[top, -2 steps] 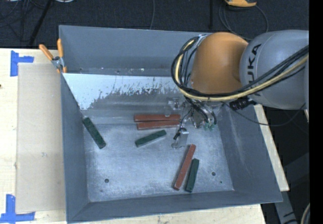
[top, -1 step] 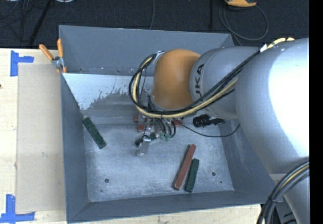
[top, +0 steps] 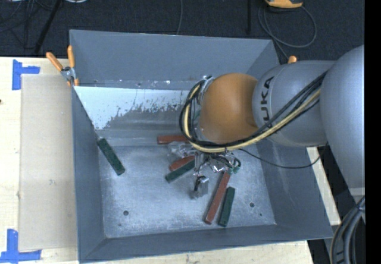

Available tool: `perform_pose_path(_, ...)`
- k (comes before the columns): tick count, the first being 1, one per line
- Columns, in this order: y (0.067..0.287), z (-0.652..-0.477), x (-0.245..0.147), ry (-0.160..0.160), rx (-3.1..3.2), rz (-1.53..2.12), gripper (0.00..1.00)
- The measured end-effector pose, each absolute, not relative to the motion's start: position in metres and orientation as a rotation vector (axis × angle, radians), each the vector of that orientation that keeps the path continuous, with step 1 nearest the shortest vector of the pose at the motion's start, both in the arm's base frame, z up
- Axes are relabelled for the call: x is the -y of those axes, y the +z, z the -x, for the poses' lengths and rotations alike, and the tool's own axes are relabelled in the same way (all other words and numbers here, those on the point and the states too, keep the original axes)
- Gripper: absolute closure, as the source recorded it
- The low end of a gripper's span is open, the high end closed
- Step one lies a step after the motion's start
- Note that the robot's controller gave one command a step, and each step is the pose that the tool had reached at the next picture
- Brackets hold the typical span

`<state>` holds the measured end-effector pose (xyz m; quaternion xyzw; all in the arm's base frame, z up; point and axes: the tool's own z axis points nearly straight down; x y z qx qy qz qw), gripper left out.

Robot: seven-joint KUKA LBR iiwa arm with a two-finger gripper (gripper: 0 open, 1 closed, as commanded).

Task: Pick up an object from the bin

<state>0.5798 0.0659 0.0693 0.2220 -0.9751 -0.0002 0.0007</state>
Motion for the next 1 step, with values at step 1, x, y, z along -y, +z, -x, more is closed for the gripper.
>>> perform_pose_path(1, 0.0851, -0.5918, -0.0320, 0.001, 2.949, -1.089, 0.00)
